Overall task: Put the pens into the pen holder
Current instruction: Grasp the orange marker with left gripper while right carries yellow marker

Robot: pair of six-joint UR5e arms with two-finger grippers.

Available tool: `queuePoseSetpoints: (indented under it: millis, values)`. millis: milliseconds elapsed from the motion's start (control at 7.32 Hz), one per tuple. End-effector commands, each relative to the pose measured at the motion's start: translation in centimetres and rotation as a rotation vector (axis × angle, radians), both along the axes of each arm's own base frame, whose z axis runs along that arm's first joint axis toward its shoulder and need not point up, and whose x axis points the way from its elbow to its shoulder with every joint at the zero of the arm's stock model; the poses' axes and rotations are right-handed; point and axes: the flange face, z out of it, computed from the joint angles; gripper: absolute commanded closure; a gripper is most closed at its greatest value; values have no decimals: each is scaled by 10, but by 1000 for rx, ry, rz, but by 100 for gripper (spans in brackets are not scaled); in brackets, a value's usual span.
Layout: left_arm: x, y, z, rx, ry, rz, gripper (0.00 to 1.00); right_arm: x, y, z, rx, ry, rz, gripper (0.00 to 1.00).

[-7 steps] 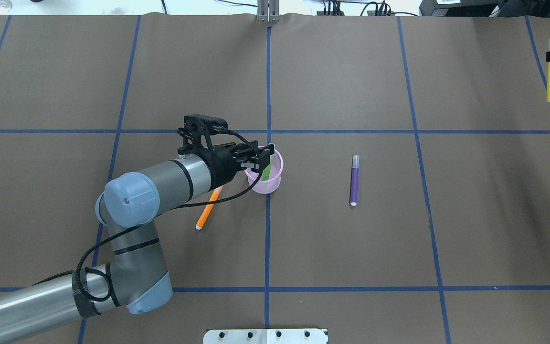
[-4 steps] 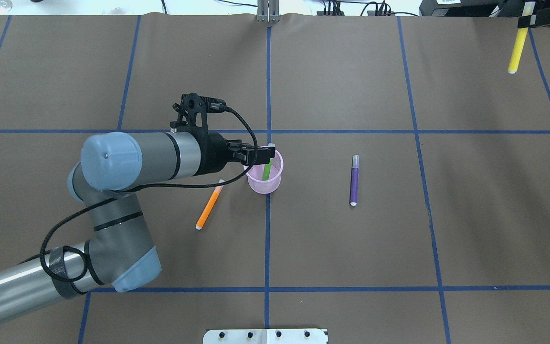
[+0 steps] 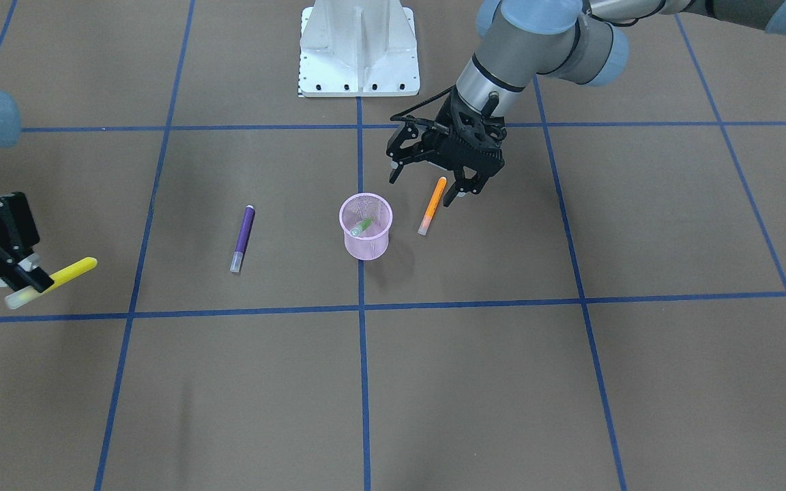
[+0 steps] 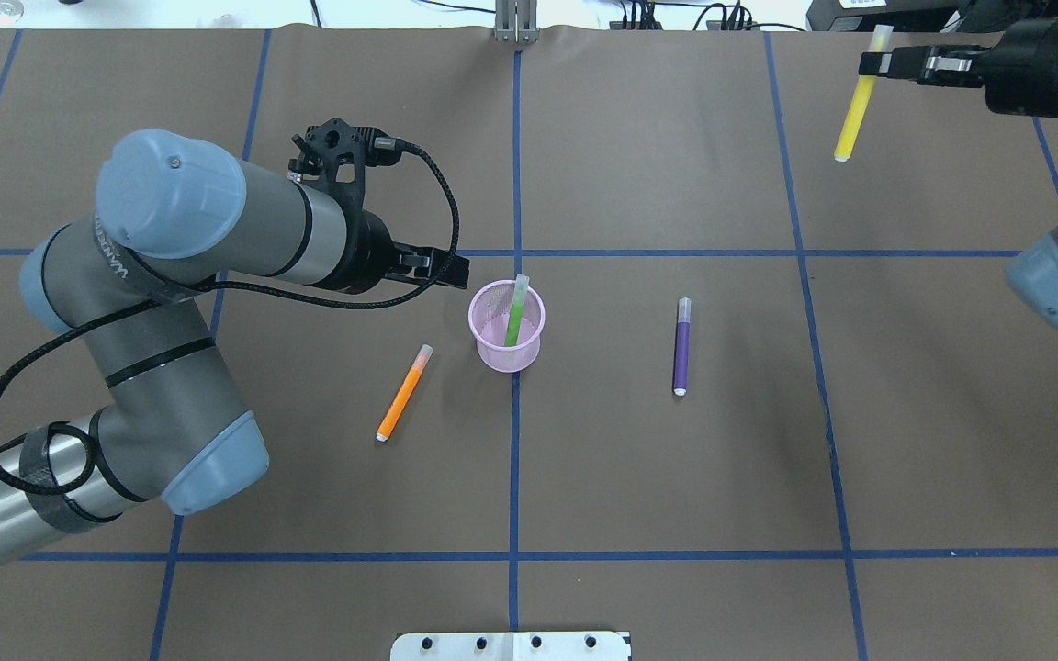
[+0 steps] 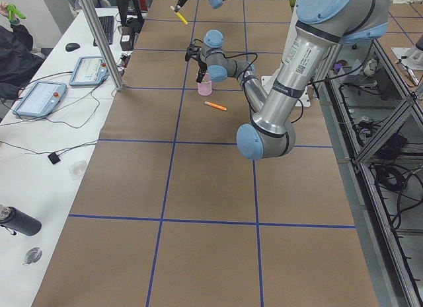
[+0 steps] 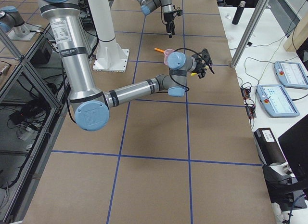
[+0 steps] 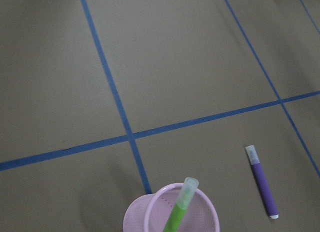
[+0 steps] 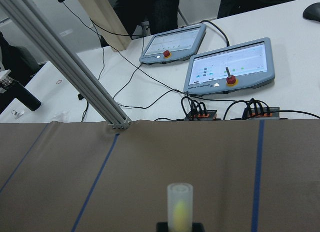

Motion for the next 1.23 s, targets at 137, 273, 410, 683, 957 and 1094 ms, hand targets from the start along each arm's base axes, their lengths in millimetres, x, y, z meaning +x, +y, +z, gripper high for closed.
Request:
queuePoseSetpoints:
  millis: [137,273,410,683,957,1094]
  values:
    - [14,4,45,-36,-162,72,3,-78,39,-47,76,-53,12,100]
    - [28,14,58,-44,-184,100,6,-96,48,-52,82,-61,-1,100]
    - [44,24,65,-50,-199,126,5,-120,60,-59,95,-67,9,100]
    - [76,46,67,-57,-213,173,5,-166,80,-80,112,-93,20,100]
    - [87,41,76,-63,-233,180,7,-189,90,-101,125,-118,39,100]
    - [89,40,77,-65,-236,180,12,-193,89,-109,121,-113,39,100]
